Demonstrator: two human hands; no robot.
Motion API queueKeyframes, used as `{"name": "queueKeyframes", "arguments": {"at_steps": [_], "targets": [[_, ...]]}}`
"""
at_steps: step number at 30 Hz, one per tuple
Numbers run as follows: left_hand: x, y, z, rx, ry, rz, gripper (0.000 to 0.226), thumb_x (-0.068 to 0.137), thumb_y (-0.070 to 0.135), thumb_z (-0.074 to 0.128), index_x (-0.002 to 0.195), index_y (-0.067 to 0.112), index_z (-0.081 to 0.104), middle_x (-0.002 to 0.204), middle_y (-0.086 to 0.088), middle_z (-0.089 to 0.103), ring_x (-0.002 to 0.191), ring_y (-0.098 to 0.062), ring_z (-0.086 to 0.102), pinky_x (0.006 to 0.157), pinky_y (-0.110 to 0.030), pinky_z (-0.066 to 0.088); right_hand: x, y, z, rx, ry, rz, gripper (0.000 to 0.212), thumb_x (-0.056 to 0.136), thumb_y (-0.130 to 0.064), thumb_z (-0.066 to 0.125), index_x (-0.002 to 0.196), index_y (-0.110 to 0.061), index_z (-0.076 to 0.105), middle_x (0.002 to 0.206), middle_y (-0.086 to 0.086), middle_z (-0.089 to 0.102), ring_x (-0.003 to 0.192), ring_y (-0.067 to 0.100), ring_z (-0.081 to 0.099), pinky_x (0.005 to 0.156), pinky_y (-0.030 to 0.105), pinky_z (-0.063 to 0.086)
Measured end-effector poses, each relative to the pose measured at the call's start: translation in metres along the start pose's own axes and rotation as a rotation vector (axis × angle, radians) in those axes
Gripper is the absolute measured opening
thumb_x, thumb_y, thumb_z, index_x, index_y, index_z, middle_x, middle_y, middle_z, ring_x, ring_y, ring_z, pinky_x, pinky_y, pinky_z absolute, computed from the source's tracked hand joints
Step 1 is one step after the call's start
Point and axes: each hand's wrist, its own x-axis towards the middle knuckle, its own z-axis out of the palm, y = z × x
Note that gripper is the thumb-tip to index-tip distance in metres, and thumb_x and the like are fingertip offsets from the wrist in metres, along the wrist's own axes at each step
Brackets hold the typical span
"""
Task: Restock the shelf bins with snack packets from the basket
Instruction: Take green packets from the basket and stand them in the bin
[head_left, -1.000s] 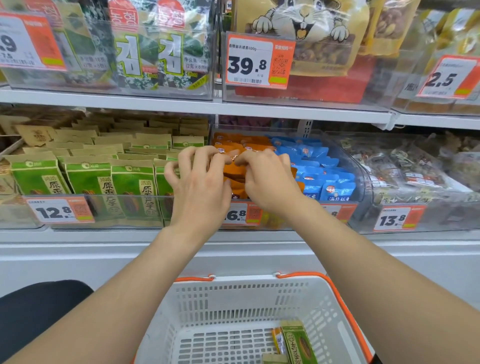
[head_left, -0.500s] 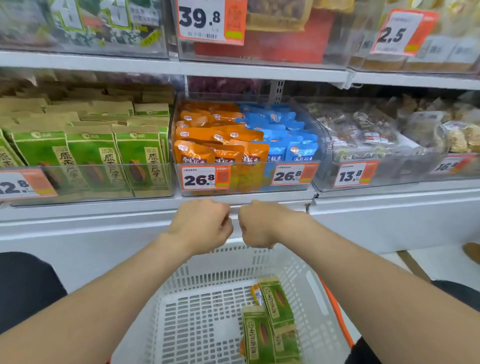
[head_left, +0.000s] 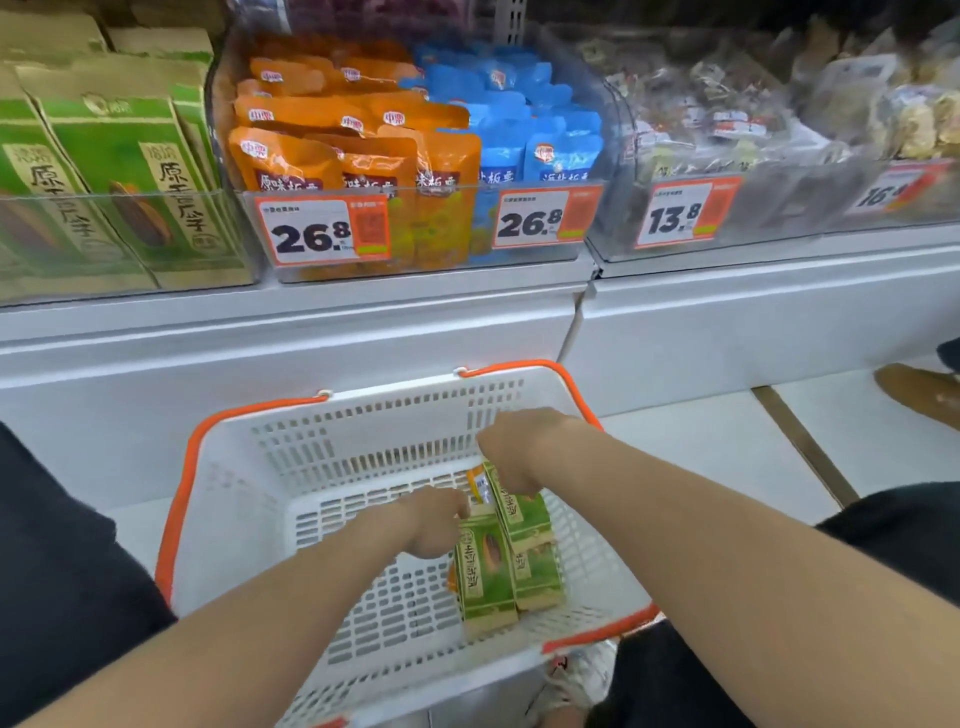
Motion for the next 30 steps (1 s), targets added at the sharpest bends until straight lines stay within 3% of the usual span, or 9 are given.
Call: {"name": "queueKeyframes", "arguments": {"at_steps": [6,10,12,14,18,21,25,28,30], "targets": [[0.025,0.006,0.054,-0.343,-0.122,0.025,0.076,0.099,0.001,0.04,0.164,0.031,0.012,0.134,-0.005,0.053,0.072,-0.018,0.054,0.055,-0.031,0.043,0.018,0.001,0.01,-0.008,0.007,-0.028,0.026,0.097,-0.006,0.055,0.123,-0.011,0.059,0.099,0.002,0.057,0.08,0.02,0.057,0.069,0.036,0.05],[0.023,0.008,0.058,-0.455,-0.067,0.039,0.057,0.099,0.004,0.043,0.149,0.032,0.044,0.155,-0.01,0.028,0.08,-0.017,0.057,0.071,-0.033,0.052,0.03,-0.001,0.011,-0.009,0.036,-0.033,0.011,0.101,-0.013,0.057,0.111,-0.015,0.052,0.094,0.001,0.055,0.075,0.017,0.056,0.068,0.035,0.049],[0.024,0.006,0.063,-0.465,-0.023,0.018,0.052,0.1,0.008,0.052,0.147,0.03,0.049,0.163,-0.014,0.012,0.084,-0.02,0.061,0.063,-0.024,0.054,0.033,-0.002,0.011,-0.017,0.033,-0.033,0.015,0.101,-0.013,0.055,0.115,-0.015,0.055,0.098,0.002,0.056,0.077,0.018,0.056,0.063,0.034,0.047],[0.027,0.007,0.066,-0.465,0.023,0.05,0.05,0.098,0.015,0.063,0.146,0.025,0.054,0.162,-0.017,0.02,0.093,-0.026,0.065,0.062,-0.021,0.054,0.035,-0.002,0.011,-0.014,0.032,-0.033,0.024,0.1,-0.012,0.055,0.124,-0.014,0.058,0.106,0.003,0.059,0.079,0.018,0.057,0.056,0.032,0.042],[0.024,0.022,0.067,-0.518,0.133,0.097,0.041,0.099,0.03,0.066,0.138,0.016,0.064,0.139,-0.007,0.06,0.113,-0.028,0.065,0.099,-0.04,0.055,0.035,0.0,0.012,-0.014,0.027,-0.029,0.019,0.1,-0.012,0.056,0.119,-0.014,0.055,0.095,0.001,0.055,0.071,0.014,0.053,0.055,0.03,0.041],[0.015,0.026,0.058,-0.584,0.304,0.026,0.024,0.107,0.031,0.055,0.121,0.018,0.069,0.124,-0.005,0.069,0.107,-0.026,0.069,0.087,-0.032,0.055,0.033,0.003,0.013,-0.011,0.015,-0.011,0.023,0.099,-0.007,0.056,0.122,-0.011,0.057,0.101,0.002,0.059,0.074,0.016,0.056,0.055,0.03,0.042],[-0.001,0.014,0.034,-0.816,0.498,-0.044,0.013,0.108,0.014,0.047,0.11,0.024,0.056,0.087,-0.006,0.065,0.057,-0.02,0.055,0.047,-0.023,0.042,0.029,0.006,0.007,-0.009,-0.02,0.004,0.022,0.097,-0.003,0.057,0.115,-0.013,0.051,0.104,0.003,0.056,0.093,0.022,0.058,0.076,0.035,0.052],[-0.019,0.003,0.013,-1.167,0.535,-0.022,0.037,0.103,-0.002,0.047,0.117,0.033,0.047,0.107,-0.015,0.069,0.07,-0.025,0.069,0.061,-0.034,0.053,0.031,0.006,0.003,0.062,-0.024,0.023,0.025,0.099,-0.011,0.055,0.124,-0.01,0.055,0.119,0.007,0.062,0.101,0.024,0.062,0.091,0.039,0.055],[-0.033,0.0,0.0,-1.413,0.554,0.001,0.056,0.099,-0.011,0.048,0.128,0.036,0.037,0.111,-0.019,0.071,0.083,-0.033,0.077,0.071,-0.043,0.062,0.033,0.005,0.0,0.148,0.011,0.044,0.02,0.102,-0.02,0.056,0.117,-0.008,0.059,0.118,0.008,0.064,0.094,0.023,0.062,0.085,0.036,0.053]]}}
